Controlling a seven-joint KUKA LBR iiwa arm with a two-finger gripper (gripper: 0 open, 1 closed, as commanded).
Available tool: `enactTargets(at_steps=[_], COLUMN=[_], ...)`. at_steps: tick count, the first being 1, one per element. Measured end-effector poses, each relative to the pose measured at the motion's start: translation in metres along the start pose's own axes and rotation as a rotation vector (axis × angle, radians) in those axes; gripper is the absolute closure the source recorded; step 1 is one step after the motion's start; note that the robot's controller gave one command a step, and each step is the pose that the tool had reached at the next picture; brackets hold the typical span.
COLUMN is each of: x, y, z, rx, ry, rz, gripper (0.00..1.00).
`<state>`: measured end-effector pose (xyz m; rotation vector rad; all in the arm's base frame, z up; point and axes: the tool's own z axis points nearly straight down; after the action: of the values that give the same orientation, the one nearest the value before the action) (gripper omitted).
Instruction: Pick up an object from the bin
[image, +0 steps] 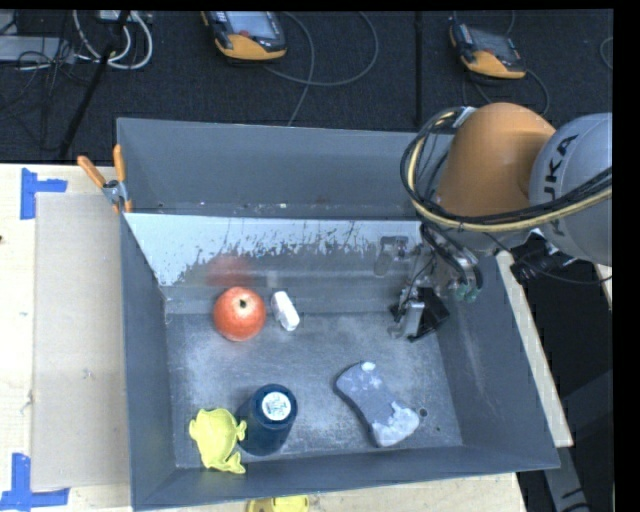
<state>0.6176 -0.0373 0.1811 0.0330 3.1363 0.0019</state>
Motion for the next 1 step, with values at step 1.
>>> enactTargets(at_steps=[1], x=[0.0177], y=[-0.0154], z=[0.0218], rx=[0.001], ry=[0.007], rz=[0.003], gripper=[0.00])
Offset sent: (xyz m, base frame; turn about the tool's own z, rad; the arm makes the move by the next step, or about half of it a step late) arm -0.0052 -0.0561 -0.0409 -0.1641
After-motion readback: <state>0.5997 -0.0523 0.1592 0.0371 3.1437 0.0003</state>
